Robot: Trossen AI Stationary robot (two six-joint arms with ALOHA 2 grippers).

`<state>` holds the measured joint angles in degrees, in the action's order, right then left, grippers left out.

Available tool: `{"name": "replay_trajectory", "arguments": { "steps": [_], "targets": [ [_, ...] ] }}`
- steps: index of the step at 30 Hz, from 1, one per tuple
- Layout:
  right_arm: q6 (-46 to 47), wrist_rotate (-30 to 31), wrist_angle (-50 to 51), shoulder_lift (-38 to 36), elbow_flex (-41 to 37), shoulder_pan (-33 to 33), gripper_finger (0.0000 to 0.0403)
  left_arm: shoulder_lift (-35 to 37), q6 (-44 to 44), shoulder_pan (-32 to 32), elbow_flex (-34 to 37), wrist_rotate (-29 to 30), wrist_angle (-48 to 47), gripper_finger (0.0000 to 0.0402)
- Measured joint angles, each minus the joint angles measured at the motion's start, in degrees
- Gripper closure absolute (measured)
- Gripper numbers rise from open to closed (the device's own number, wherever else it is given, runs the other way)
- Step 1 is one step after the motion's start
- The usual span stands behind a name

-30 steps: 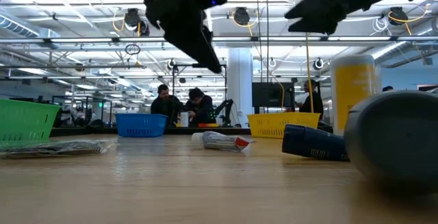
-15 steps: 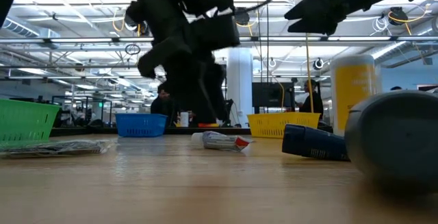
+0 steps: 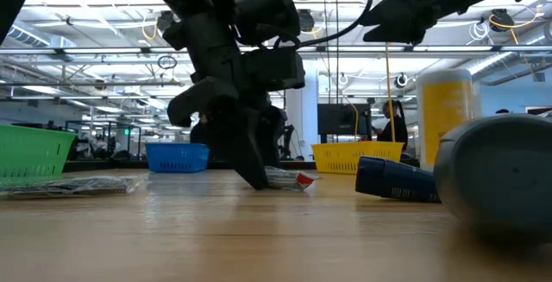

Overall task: Pick & Place Travel size toiletries
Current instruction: Put the white toothpaste into the green bin

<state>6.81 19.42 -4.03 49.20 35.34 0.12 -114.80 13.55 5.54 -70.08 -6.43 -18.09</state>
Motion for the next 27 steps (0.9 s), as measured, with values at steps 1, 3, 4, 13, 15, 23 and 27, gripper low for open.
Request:
{"name": "replay_trajectory", "arguments": {
  "steps": [1,3,4,13,15,23,27],
  "targets": [
    [0.0,0.0,0.0,0.0,0.0,0.0,0.0117,0.0,-0.6,0.0,0.0,-0.4,-0.1,0.0203],
    [0.0,0.0,0.0,0.0,0.0,0.0,0.0117,0.0,-1.6,0.0,0.0,-1.2,-0.2,0.0241],
    [0.0,0.0,0.0,0.0,0.0,0.0,0.0117,-0.1,-2.2,0.0,0.0,-1.3,-0.4,0.0261],
    [1.2,-0.1,0.0,0.0,0.0,0.4,0.0117,1.4,-10.7,0.5,0.1,-1.5,-4.1,0.0369],
    [1.5,-0.3,0.0,0.0,0.0,1.1,0.0117,2.7,-13.2,1.0,0.3,-1.4,-5.5,0.0366],
    [0.0,-4.7,-0.4,0.1,0.0,6.5,0.0120,11.4,-28.4,3.2,0.2,-0.8,-13.7,0.0351],
    [-1.5,-4.7,-0.4,0.1,0.0,8.6,0.0121,16.3,-36.0,5.1,0.2,0.0,-18.1,0.0369]
  ]
}}
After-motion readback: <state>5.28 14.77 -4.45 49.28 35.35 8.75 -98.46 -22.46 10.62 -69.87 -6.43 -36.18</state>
